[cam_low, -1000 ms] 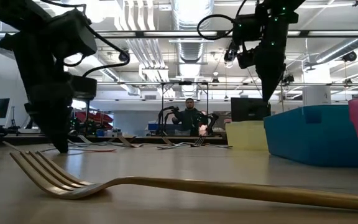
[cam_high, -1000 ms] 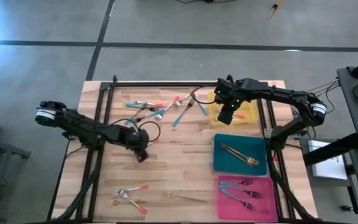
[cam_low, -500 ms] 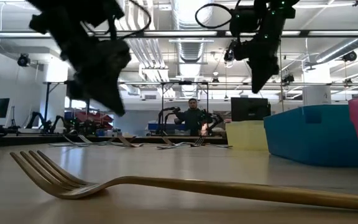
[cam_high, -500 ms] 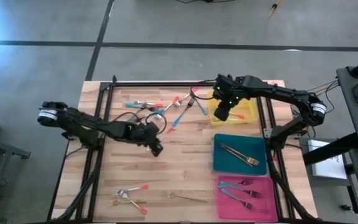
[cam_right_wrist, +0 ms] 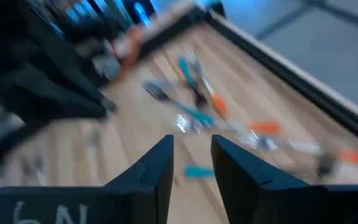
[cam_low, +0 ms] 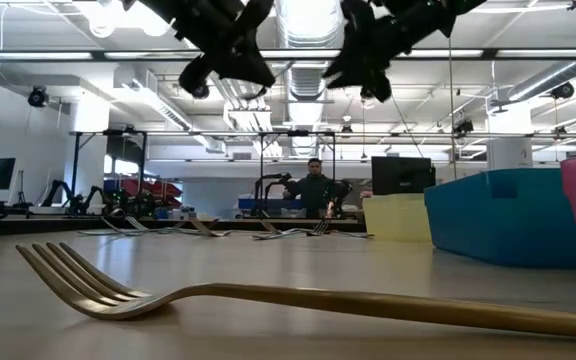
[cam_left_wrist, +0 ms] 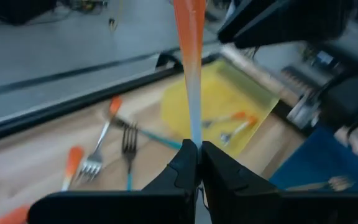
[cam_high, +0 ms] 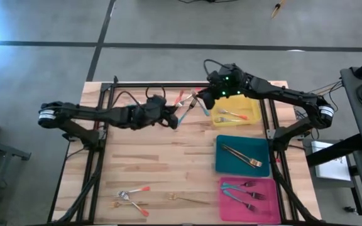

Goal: Sort silverware by color (type)
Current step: Put the orange fork into the yellow bin

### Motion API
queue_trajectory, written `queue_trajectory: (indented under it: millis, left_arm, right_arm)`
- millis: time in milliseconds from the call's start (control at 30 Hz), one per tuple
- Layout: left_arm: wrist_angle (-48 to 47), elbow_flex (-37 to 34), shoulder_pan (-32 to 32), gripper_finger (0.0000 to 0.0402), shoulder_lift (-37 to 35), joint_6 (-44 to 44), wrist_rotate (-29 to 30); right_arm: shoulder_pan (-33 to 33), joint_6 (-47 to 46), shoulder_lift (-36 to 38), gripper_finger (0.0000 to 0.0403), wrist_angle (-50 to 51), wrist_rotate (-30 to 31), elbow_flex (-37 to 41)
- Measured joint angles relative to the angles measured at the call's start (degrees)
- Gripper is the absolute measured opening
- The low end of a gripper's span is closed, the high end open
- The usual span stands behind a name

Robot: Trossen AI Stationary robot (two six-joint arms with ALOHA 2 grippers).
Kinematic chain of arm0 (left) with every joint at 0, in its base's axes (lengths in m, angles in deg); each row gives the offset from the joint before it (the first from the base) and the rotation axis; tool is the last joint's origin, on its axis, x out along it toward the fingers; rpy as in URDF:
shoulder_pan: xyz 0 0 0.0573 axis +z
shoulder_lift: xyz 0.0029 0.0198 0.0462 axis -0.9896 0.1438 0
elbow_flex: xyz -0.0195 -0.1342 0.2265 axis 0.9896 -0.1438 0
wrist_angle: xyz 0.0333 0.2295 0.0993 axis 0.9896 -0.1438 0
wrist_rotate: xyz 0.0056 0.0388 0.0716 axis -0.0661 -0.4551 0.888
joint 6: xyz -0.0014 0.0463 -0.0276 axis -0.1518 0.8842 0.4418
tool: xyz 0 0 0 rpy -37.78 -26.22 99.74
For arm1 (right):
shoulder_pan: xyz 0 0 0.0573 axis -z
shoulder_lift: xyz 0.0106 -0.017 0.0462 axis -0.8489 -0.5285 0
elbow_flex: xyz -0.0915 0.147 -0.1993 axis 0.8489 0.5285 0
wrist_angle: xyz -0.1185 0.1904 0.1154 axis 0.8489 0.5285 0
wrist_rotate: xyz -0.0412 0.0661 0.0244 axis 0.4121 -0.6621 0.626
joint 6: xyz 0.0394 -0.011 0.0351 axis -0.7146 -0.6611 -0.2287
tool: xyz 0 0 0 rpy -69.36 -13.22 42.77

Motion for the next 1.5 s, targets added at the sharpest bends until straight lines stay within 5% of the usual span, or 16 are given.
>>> queue_trajectory:
  millis: [267,700,900,1133,1500]
  left_arm:
    - [1.75,4.17,1.48,0.0000,1.94,-2.68,3.02]
    - [-3.06,16.83,1.46,0.0000,10.02,0.69,3.02]
    - [-10.77,22.31,1.07,0.0000,11.87,1.35,9.38]
    - [-11.51,22.29,0.83,0.0000,10.30,1.92,11.01]
    - [-11.50,21.40,0.83,0.0000,10.32,0.77,10.89]
  right_arm:
    - [-1.61,-5.24,-0.59,0.0125,-14.33,0.48,0.02]
    - [-2.26,-8.01,-1.64,0.0166,-18.54,3.29,0.11]
    - [-2.22,-8.46,-1.57,0.0134,-16.96,3.65,0.11]
    - [-2.22,-6.94,-1.31,0.0020,-15.87,3.64,0.11]
    - [-2.22,-4.73,-1.22,0.0081,-16.34,1.57,0.11]
